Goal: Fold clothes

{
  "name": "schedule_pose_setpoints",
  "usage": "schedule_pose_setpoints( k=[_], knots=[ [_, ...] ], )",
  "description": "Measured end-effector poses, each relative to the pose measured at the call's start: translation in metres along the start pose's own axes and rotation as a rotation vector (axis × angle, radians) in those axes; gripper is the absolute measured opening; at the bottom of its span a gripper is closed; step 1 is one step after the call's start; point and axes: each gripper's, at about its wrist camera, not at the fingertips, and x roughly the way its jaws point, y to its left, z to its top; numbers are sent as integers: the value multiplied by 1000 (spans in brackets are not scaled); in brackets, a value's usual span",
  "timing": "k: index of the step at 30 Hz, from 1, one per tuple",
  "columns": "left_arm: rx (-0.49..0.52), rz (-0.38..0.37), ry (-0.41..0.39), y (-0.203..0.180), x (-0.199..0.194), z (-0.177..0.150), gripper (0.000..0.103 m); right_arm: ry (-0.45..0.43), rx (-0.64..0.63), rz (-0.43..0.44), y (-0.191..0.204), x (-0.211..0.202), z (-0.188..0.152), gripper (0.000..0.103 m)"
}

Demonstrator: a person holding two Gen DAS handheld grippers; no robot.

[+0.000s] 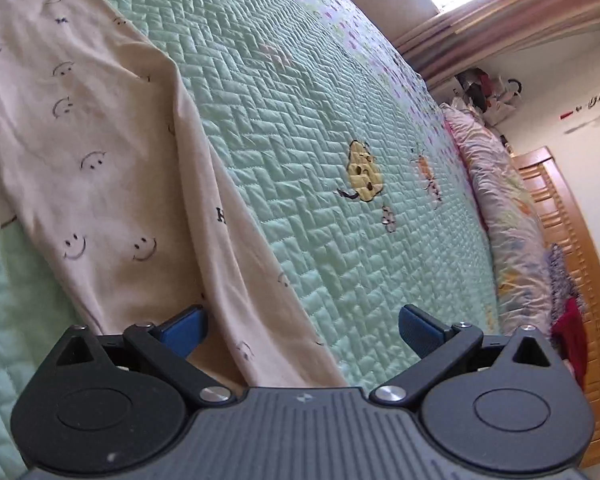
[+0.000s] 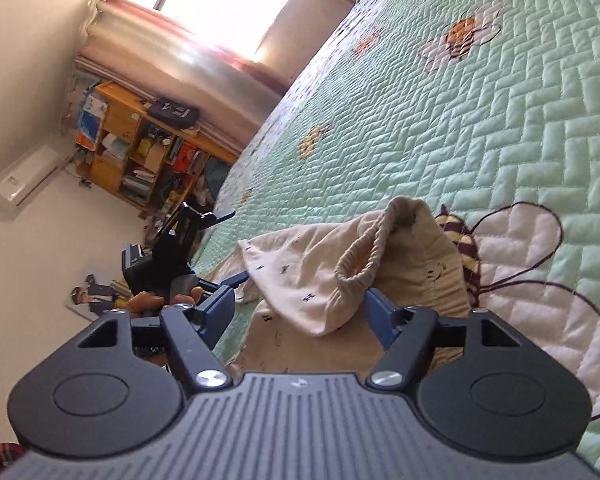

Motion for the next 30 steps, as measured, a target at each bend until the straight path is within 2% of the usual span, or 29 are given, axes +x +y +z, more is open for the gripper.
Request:
schedule_pose_setpoints(
  k=[4, 6, 7, 8, 9, 10, 11, 14, 19, 24, 28, 29, 30],
  knots=[
    [25, -6, 13, 4, 3, -2, 89, -9, -5, -71, 2, 1, 1, 73],
    [43, 4, 19, 5, 4, -2, 74, -12, 19, -102, 1, 2, 2, 73],
    [47, 11, 26, 5, 5, -1, 70, -17, 32, -112, 0, 1, 3, 73],
    [52, 19, 34, 5, 7, -1, 59, -21, 45, -122, -1, 1, 4, 73],
    [58, 26, 43, 6, 7, -1, 41, -22, 54, -134, -1, 1, 5, 73],
    [64, 35, 52, 6, 8, -2, 28, -23, 60, -141, -1, 0, 5, 73],
    [71, 43, 62, 6, 8, -3, 0, -24, 65, -146, 0, 0, 5, 73],
    [97, 55, 81, 6, 8, -5, 0, -24, 91, -178, 2, -1, 4, 74],
    [93, -8, 70, 3, -5, -2, 0, -14, 168, -208, 0, 1, 7, 74],
    [85, -74, 67, -3, -20, -1, 0, -8, 312, -173, -1, 13, 9, 73],
    [74, -96, 78, -4, -25, -2, 0, 21, 321, -182, 5, 24, 13, 71],
    [68, -101, 82, -4, -25, -2, 0, 31, 323, -183, 5, 28, 13, 61],
    [64, -107, 87, -3, -26, -2, 0, 42, 326, -184, 4, 32, 14, 44]
  ],
)
